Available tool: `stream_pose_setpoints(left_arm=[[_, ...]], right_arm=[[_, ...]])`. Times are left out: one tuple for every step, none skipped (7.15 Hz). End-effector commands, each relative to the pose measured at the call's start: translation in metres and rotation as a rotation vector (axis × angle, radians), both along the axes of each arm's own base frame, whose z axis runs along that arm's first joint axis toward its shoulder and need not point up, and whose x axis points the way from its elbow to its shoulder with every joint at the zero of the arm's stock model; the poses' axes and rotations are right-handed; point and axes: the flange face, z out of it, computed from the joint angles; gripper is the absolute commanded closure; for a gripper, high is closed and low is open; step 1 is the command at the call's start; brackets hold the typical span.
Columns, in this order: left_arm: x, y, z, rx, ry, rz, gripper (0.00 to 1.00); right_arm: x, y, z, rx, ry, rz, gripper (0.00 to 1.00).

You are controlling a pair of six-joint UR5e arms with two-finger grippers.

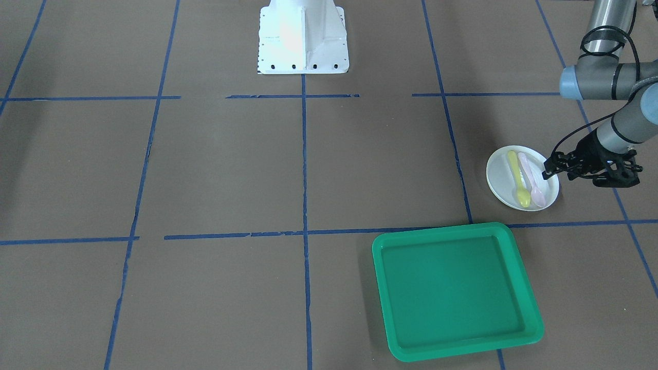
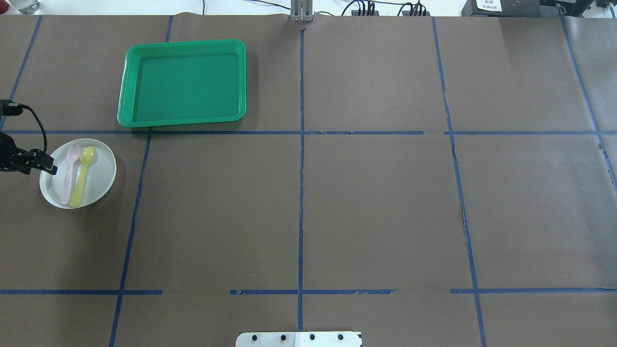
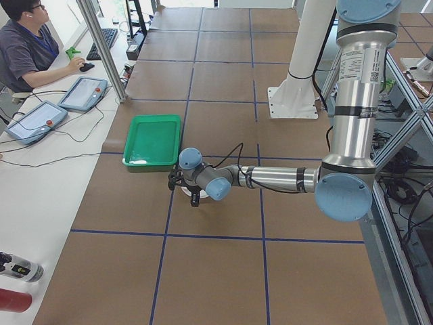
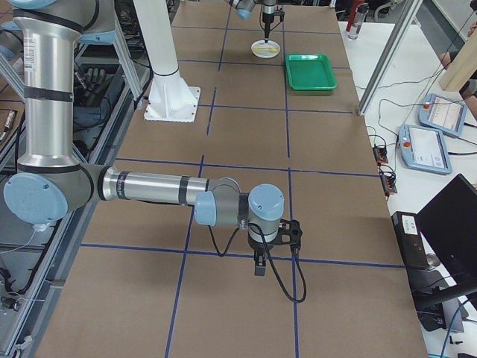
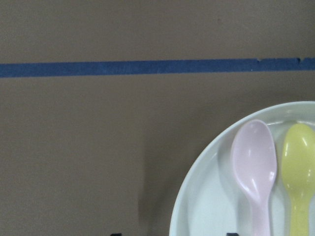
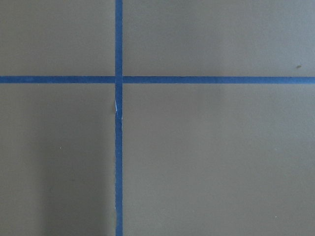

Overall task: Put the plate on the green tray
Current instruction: 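Move the left gripper down to the rim of the white plate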

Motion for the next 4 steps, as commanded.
stream_pose_setpoints(left_arm=[[0.0004,-0.0001,0.0026,0.001,-0.001,0.005,0.37],[0.0005,-0.0001,0.0018,0.002,0.0,0.005,0.4],[0.0005,-0.0001,0.0018,0.003,0.0,0.006,0.42],[0.0008,-0.0007,0.001,0.005,0.001,0.006,0.42]], right_arm=[[0.0,0.0001,0.0007,0.0,0.0,-0.001,0.0],[0.0,0.0,-0.0001,0.0,0.0,0.0,0.0],[0.0,0.0,-0.0001,0.001,0.0,-0.001,0.0],[0.0001,-0.0001,-0.0001,0.002,0.002,0.0,0.0]])
